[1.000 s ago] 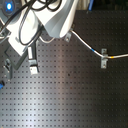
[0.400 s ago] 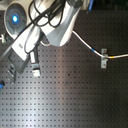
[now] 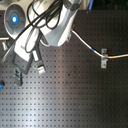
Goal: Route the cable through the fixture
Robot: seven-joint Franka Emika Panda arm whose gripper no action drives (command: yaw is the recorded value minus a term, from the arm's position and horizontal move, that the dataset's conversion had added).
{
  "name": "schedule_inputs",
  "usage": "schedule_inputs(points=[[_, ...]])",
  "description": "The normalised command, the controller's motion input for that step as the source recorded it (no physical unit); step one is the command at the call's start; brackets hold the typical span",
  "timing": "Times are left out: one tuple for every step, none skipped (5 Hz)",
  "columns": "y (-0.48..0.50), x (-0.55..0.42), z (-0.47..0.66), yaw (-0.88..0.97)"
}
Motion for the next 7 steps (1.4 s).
schedule_inputs(points=[[0.085, -0.484, 0.53, -0.4], [-0.011, -0.657, 0.37, -0.16], [0.031, -0.054, 0.06, -0.11], [0.087, 0.029, 0.25, 0.0], [-0.066, -0.008, 0.42, 0.0], [-0.231, -0.162, 0.36, 0.0], [0.048, -0.229, 0.46, 0.01]])
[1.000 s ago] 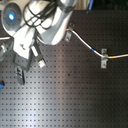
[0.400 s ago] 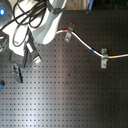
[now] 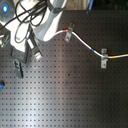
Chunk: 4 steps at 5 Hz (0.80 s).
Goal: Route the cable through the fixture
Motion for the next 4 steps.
schedule_inputs(points=[[0.175, -0.289, 0.3, 0.13], [0.251, -0.154, 0.43, 0.05], [0.347, -0.028, 0.51, 0.06], [0.0, 0.001, 0.05, 0.0]])
